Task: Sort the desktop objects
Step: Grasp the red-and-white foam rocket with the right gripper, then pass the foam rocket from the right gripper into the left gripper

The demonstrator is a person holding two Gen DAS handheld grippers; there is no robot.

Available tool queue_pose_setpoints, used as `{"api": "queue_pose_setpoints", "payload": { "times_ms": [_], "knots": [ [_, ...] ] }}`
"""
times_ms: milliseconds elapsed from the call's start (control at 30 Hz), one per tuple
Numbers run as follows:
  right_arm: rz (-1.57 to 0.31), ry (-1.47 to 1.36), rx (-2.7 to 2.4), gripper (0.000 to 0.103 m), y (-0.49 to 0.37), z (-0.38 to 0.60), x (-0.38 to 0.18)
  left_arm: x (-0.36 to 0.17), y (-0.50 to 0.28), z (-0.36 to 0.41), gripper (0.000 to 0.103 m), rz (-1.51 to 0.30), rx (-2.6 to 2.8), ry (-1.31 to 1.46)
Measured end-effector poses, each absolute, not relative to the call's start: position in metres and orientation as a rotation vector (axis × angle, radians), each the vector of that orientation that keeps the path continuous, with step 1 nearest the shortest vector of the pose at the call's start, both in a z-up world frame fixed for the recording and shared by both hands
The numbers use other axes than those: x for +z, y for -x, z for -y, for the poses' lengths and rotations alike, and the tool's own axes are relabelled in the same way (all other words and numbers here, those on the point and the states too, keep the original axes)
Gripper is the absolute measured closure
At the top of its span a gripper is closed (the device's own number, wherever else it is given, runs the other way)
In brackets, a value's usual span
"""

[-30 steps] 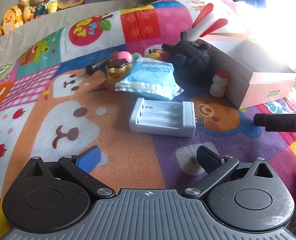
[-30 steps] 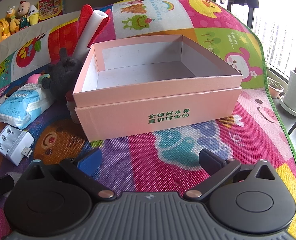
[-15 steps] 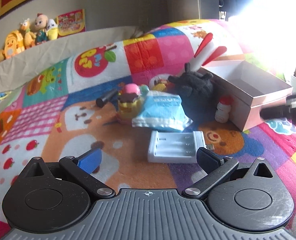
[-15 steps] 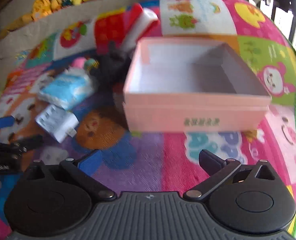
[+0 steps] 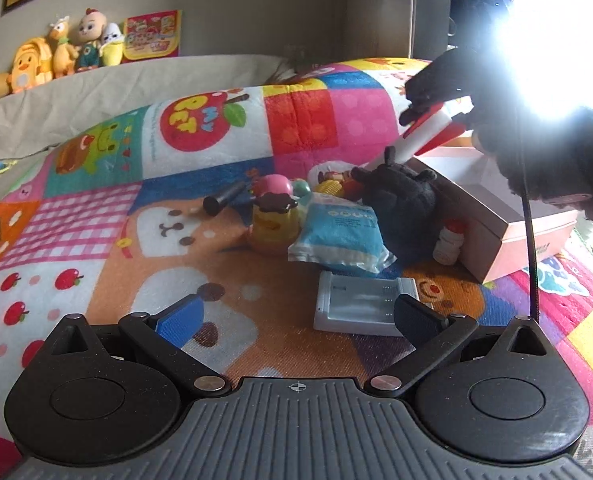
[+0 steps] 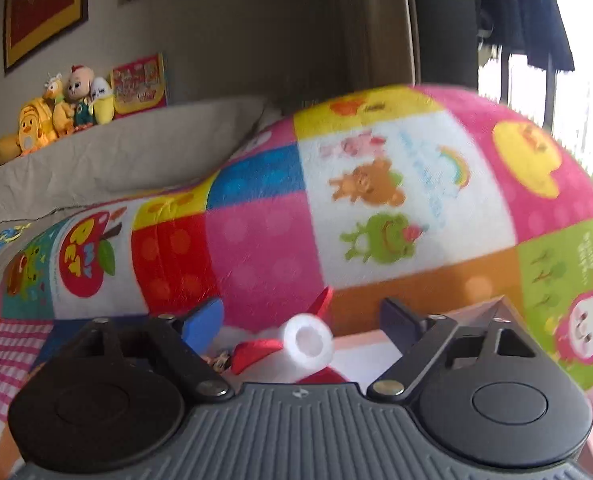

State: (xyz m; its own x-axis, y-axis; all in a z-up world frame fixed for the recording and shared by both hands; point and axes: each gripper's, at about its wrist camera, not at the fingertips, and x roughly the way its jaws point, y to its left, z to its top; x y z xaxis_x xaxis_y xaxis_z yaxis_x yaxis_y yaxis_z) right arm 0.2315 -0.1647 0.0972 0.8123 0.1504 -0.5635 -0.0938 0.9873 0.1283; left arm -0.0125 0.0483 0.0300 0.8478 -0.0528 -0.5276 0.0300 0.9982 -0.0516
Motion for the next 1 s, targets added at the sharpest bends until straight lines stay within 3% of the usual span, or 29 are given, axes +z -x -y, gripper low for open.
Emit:
{"api": "queue_pose_setpoints", "payload": {
  "times_ms": [33, 200, 267, 367, 467, 633, 767, 1000],
  "knots": [
    [-0.656, -0.124, 0.155, 0.056, -0.233, 0.166, 0.093, 0.029, 0.013, -0.050, 0.000, -0.561, -0.037, 0.049],
    [-0.618, -0.098, 0.207, 0.060, -0.182, 0.167, 0.101, 0.027, 0.014, -0.054, 0.000, -0.601, -0.022, 0.072],
    [-0.564, -0.100, 0.239, 0.073, -0.155, 0.173, 0.117, 0.027, 0.017, -0.050, 0.000, -0.608, -0.034, 0.065],
    [-0.481, -0.137, 0.303, 0.075, -0.107, 0.187, 0.142, 0.027, 0.022, -0.040, 0.000, -0.631, -0.064, 0.022],
    [-0.459, -0.114, 0.345, 0.075, -0.063, 0.194, 0.147, 0.026, 0.029, -0.029, 0.000, -0.650, -0.101, -0.017],
    [-0.670, -0.114, 0.515, 0.073, -0.022, 0.201, 0.114, 0.029, 0.039, -0.016, 0.000, -0.652, -0.133, -0.060],
    [-0.719, -0.011, 0.544, 0.051, 0.011, 0.203, 0.088, 0.027, 0.041, -0.009, 0.000, -0.667, -0.159, -0.089],
    [-0.627, -0.056, 0.433, 0.051, 0.021, 0.241, 0.087, 0.031, 0.040, 0.021, 0.000, -0.698, -0.362, -0.069]
  ]
}}
